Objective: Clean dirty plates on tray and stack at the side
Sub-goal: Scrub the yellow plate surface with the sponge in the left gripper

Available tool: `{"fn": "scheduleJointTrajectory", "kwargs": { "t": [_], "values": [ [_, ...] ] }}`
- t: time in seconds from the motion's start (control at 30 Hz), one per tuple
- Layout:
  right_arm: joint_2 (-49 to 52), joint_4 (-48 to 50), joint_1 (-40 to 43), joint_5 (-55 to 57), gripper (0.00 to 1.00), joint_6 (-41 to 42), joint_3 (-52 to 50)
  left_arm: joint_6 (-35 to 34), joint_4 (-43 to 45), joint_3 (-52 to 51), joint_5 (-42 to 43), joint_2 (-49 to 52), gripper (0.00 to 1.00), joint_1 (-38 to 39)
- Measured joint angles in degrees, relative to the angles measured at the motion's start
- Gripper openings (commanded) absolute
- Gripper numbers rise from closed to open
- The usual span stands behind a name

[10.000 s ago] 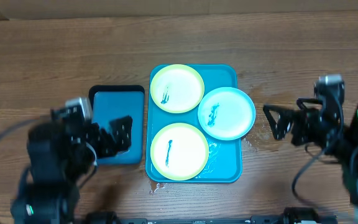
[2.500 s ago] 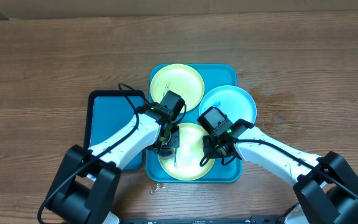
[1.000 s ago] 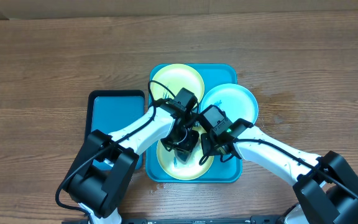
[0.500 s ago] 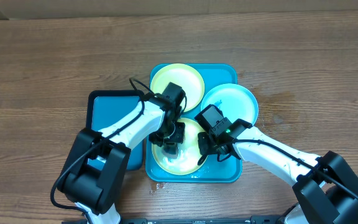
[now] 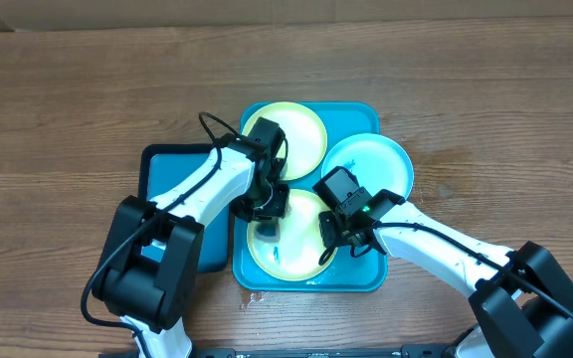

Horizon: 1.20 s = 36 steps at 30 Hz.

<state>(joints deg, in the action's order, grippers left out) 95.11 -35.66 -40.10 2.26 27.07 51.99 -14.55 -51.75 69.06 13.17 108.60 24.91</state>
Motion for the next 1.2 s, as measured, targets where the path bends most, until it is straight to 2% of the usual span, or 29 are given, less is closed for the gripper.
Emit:
{"fn": "scheduleJointTrajectory", "kwargs": {
  "t": [0.23, 0.43, 0.6, 0.8, 0.93, 1.2],
  "values": [
    [0.0, -0.2, 0.0, 1.0, 0.04, 1.2, -0.1, -0.3, 2.6, -3.5, 2.0, -0.5, 0.04, 4.0],
    [0.0, -0.4, 0.0, 1.2, 0.04, 1.2, -0.2, -2.0, 8.0, -8.3, 2.5, -3.4, 0.04, 4.0],
    [0.0, -0.4, 0.0, 1.2, 0.04, 1.2, -0.2, -2.4, 8.5, -8.7, 2.9, -3.8, 0.04, 3.6],
    [0.0, -0.3, 0.0, 1.2, 0.04, 1.2, -0.2, -2.5, 6.9, -7.7, 7.5, -2.9, 0.04, 0.7],
    [0.0, 0.1, 0.0, 1.1, 0.04, 1.2, -0.2, -1.0, 2.3, -5.9, 9.2, -1.8, 0.04, -0.3],
    [0.0, 0.1, 0.0, 1.1, 0.04, 1.2, -0.2, 0.0, -0.5, -5.7, 9.4, -1.8, 0.04, 3.1]
  ]
}}
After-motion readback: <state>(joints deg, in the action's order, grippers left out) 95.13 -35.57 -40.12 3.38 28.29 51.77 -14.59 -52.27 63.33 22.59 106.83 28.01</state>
